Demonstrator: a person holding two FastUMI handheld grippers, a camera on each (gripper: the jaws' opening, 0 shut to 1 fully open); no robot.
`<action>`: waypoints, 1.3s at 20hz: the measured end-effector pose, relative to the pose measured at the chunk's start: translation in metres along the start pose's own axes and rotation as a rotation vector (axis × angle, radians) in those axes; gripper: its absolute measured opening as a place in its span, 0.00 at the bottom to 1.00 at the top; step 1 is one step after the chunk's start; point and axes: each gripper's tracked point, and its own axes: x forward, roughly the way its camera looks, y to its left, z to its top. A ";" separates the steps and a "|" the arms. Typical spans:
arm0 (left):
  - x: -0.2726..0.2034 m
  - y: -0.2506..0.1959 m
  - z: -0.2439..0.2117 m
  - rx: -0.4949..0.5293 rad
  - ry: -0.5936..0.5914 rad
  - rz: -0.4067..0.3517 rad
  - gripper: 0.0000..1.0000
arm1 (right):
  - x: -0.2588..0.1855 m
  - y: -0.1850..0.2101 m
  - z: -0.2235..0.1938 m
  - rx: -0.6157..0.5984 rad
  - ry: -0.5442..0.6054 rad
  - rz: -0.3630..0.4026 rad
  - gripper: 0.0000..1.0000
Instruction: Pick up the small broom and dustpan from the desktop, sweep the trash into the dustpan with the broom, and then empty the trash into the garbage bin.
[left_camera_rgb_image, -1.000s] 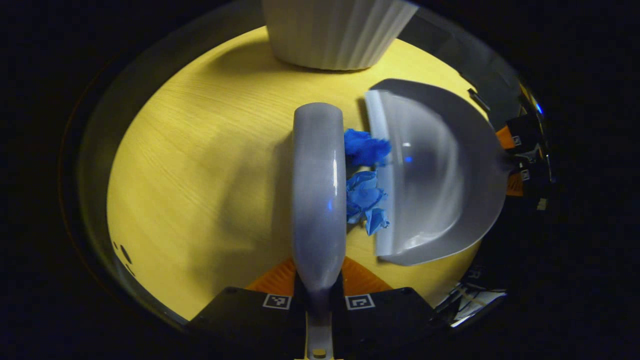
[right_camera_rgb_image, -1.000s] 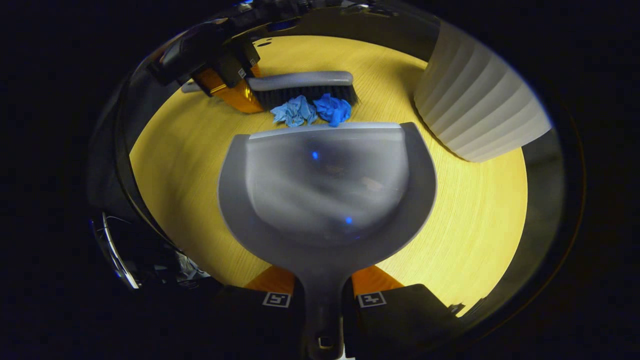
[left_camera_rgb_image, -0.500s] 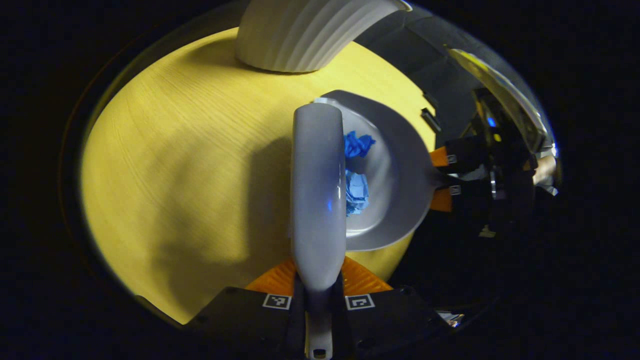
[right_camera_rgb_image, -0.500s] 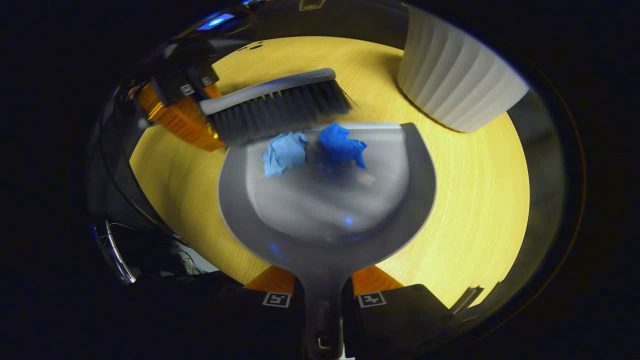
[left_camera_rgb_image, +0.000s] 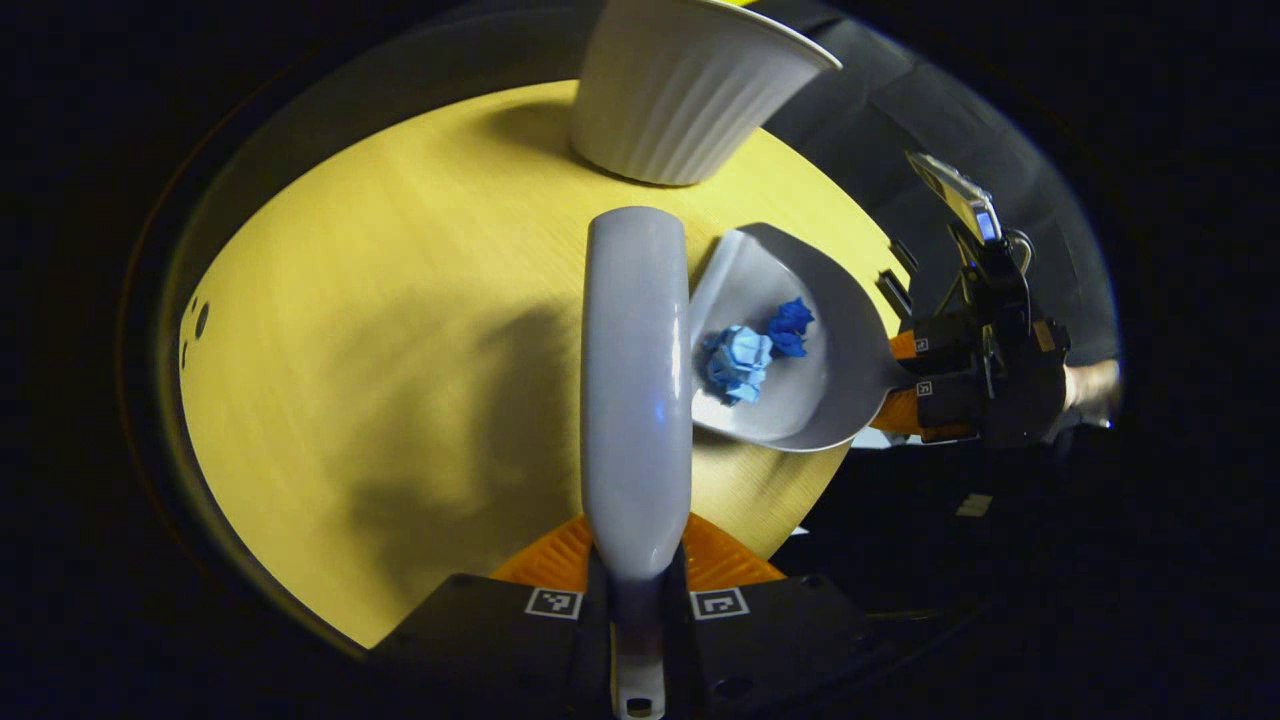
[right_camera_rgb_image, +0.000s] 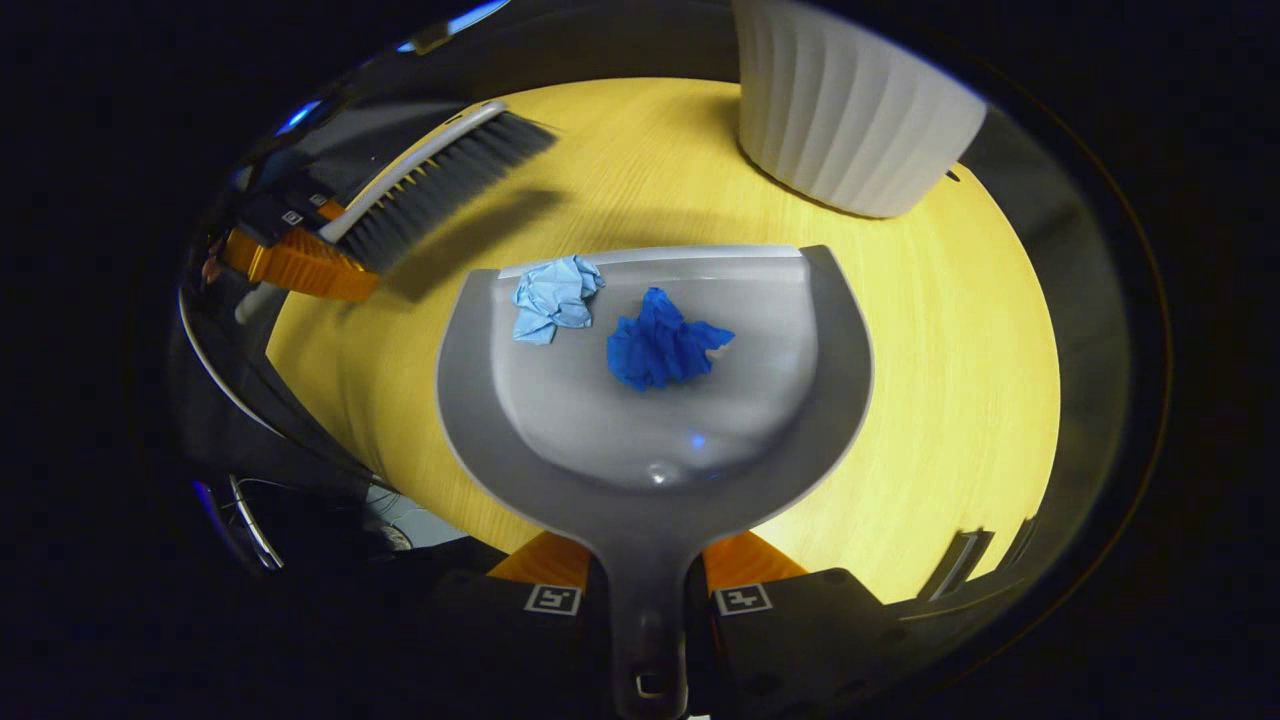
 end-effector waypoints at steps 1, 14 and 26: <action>-0.002 0.003 -0.005 -0.047 -0.022 0.015 0.25 | -0.006 0.002 -0.001 0.001 -0.001 -0.003 0.34; 0.061 -0.016 -0.065 -0.588 -0.227 0.222 0.25 | -0.076 -0.059 0.043 -0.163 -0.017 0.124 0.33; 0.081 -0.006 -0.076 -0.528 -0.167 0.194 0.25 | -0.211 -0.095 0.096 -0.119 -0.053 0.005 0.34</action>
